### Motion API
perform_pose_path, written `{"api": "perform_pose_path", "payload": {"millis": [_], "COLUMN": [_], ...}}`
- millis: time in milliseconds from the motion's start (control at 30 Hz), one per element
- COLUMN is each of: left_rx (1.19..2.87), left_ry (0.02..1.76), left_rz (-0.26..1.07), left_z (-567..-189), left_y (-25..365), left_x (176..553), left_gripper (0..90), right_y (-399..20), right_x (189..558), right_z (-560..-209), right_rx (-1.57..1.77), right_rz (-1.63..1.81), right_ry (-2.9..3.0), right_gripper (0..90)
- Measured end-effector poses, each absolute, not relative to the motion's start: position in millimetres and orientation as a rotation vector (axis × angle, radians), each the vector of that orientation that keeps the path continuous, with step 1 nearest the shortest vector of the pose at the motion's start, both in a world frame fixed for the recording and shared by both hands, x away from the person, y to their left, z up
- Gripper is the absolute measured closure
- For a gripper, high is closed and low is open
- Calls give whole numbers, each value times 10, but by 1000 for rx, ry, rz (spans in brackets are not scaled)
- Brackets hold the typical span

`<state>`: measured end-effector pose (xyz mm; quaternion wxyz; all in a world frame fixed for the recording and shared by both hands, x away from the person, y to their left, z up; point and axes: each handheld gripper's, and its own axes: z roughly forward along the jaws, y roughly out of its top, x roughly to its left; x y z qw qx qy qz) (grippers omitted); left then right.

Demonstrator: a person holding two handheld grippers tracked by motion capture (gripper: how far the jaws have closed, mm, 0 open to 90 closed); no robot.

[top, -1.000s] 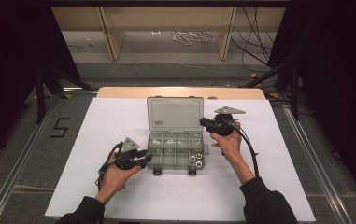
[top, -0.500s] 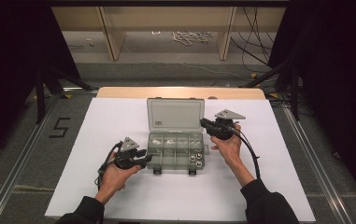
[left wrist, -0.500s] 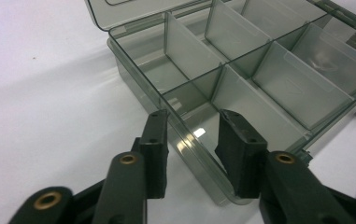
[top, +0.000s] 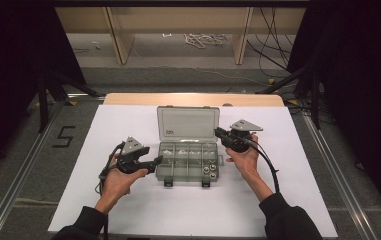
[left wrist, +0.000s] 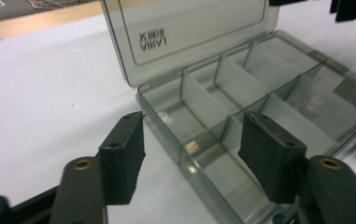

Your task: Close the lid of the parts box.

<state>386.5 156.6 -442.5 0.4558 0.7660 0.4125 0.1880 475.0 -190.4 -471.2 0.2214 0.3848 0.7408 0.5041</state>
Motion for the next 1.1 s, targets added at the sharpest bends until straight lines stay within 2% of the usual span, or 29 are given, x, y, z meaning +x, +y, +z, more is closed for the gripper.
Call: {"api": "perform_pose_path", "payload": {"millis": [500,933,1100], "left_rx": [1860,1848,1828], "left_ry": [950,984,1002], "left_rz": [489,497,507], "left_z": [-3789,-3530,-3432], "left_y": [1409,1391,1367], "left_x": [4172,4477,4605], "left_gripper": [335,334,364], "right_y": [-1898,-1887,-1886], "right_x": [4724,4705,4696], "right_z": [-4720,-4736,-4735], "right_rx": [1049,1039,1033], "right_rz": [1387,1402,1390], "right_ry": [2037,2024,2023], "right_gripper": [832,833,833]}}
